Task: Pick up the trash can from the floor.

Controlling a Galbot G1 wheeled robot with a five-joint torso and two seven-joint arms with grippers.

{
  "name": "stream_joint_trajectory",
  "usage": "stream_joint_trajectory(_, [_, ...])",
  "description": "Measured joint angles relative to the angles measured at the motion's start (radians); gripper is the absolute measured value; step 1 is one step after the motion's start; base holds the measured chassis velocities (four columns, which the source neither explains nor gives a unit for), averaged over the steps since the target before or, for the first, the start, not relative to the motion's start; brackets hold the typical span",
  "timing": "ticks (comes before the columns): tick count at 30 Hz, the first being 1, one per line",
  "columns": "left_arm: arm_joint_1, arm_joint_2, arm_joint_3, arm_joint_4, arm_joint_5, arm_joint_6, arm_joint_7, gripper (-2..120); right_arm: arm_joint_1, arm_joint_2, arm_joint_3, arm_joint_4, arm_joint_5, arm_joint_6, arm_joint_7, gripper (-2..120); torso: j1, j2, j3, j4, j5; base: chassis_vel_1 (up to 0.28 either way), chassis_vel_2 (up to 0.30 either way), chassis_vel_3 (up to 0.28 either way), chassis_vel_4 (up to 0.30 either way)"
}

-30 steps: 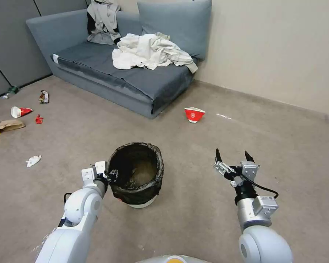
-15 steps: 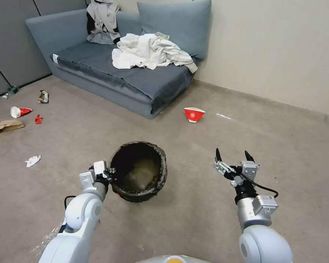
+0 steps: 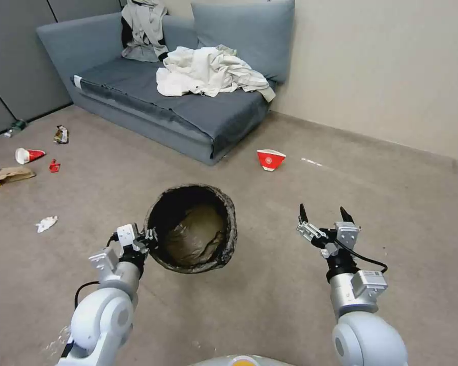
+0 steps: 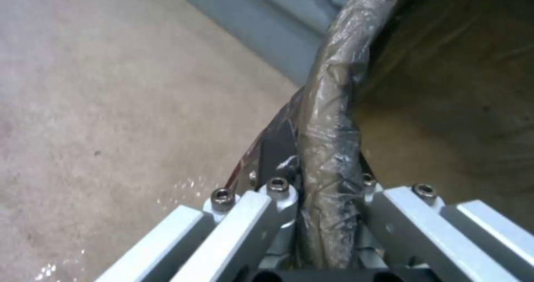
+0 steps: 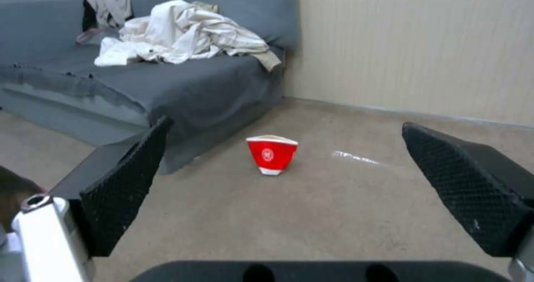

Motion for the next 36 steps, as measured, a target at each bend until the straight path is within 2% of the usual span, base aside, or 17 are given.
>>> stream_joint_trajectory(2, [0.012, -0.001, -0.006, -0.036, 0.003, 0.001, -0.009, 2, 0.004, 0.000, -0.002, 0.001, 0.001, -0.001, 0.000, 100, 0.000, 0.000, 0.000, 0.0001, 0.0001, 0.000, 0.000, 0.000, 0.000])
stream_joint_trajectory(10, [0.030, -0.004, 0.003, -0.076, 0.013, 0.007, -0.021, 2, -0.001, 0.002, -0.010, 0.013, 0.002, -0.002, 0.000, 100, 0.000, 0.000, 0.000, 0.0001, -0.0001, 0.000, 0.000, 0.000, 0.000])
stream_joint_trajectory(36, [0.039, -0.003, 0.018, -0.100, 0.031, 0.019, -0.025, 2, -0.009, 0.004, 0.000, 0.039, 0.006, -0.002, 0.002, 100, 0.000, 0.000, 0.000, 0.0001, -0.0001, 0.000, 0.000, 0.000, 0.000])
